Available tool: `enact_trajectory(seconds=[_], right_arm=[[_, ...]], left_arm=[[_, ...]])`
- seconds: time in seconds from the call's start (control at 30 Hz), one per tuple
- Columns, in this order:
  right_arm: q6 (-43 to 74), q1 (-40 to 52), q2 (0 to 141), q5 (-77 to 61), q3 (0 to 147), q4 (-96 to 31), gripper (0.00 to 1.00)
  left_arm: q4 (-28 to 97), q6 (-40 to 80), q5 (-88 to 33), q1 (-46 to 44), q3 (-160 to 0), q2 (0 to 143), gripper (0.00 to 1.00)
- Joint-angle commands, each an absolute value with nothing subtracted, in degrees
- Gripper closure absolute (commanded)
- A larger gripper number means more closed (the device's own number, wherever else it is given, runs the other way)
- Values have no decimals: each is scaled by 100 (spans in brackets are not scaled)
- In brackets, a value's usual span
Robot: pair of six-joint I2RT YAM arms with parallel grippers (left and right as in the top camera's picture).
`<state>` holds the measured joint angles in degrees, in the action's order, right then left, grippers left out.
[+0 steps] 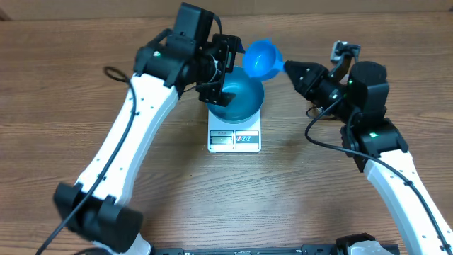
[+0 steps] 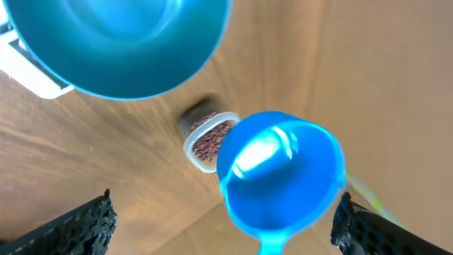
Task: Scoop item into bowl and weigh 150g on scale
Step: 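Release the scoop from the left gripper and pull it back, then carry the scoop with the right gripper to the bean container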
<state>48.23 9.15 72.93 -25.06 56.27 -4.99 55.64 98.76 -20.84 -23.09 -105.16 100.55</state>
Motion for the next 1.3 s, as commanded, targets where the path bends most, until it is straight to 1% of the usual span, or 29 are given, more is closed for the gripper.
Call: enact_trajectory(seconds=[0.0, 0.13, 0.2, 0.43, 0.63, 0.87, 1.13, 1.27], right_arm=[[4609, 698, 7190, -2447, 5752, -467, 96], [4294, 558, 7085, -2440, 5850, -685, 96], [4147, 493, 7024, -2438, 5933, -893, 96], [3498, 266, 6816, -2211, 6477, -2158, 96], [2950, 167, 6635, -1581, 7214, -3454, 96], [2665, 169, 6497, -504, 7924, -4674, 96], [2646, 169, 6420, 213, 8001, -5054, 96], [2362, 169, 6431, 862, 8001, -5098, 96]], left_arm=[[5596, 9179, -1310, -2285, -10678, 9553, 0], [5717, 8709, -742, -2283, -10678, 9297, 0], [5752, 8267, -523, -2283, -10678, 9223, 0], [5911, 6761, -395, -2283, -10678, 9218, 1], [6034, 5247, -342, -2285, -10676, 9220, 0], [6305, 3245, -340, -2290, -10672, 9271, 0], [6667, 943, -454, -2366, -10665, 9594, 1], [6829, 423, -449, -2464, -10663, 9832, 0]])
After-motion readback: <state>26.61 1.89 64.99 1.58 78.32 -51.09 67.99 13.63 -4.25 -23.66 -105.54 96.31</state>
